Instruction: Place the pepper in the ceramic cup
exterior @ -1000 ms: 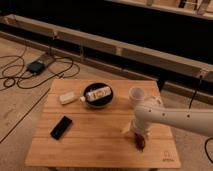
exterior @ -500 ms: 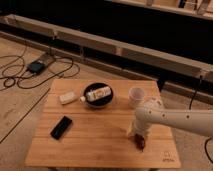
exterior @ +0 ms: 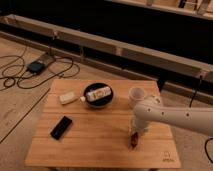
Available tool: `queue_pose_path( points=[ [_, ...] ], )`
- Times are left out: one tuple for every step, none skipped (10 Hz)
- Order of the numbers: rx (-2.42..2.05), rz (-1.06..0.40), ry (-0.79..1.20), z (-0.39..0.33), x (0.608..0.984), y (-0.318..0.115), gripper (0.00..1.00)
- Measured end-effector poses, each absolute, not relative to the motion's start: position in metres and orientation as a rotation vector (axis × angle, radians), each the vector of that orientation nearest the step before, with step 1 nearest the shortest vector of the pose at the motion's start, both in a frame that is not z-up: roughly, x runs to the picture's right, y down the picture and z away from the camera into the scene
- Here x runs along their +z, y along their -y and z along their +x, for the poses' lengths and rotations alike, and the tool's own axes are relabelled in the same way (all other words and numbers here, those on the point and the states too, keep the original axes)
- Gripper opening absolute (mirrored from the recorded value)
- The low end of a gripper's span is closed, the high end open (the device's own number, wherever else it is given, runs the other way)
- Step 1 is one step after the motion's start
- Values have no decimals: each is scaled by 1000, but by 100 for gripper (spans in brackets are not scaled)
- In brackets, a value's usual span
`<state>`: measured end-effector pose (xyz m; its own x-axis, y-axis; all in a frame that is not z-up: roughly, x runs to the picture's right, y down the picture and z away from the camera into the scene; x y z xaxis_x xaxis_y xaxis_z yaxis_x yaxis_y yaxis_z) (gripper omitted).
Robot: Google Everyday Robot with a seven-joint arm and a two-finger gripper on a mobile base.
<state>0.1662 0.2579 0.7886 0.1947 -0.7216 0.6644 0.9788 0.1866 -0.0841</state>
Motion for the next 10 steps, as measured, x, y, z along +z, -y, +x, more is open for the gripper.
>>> queue_pose_path(
  points=[
    [-1296,-555,548,163,782,-250,0],
    [-1304,-546,544,161,777,-244,0],
    [-1311,-533,537,159,770,-235,0],
    [-1315,-524,530,159,764,-227,0],
    [-1319,-518,523,160,757,-217,0],
    [-1325,-508,517,161,751,-206,0],
    [-1333,-498,511,162,746,-194,0],
    [-1342,-486,504,162,741,-180,0],
    [-1351,-472,490,166,736,-160,0],
    [-1354,-455,478,169,735,-146,0]
  ],
)
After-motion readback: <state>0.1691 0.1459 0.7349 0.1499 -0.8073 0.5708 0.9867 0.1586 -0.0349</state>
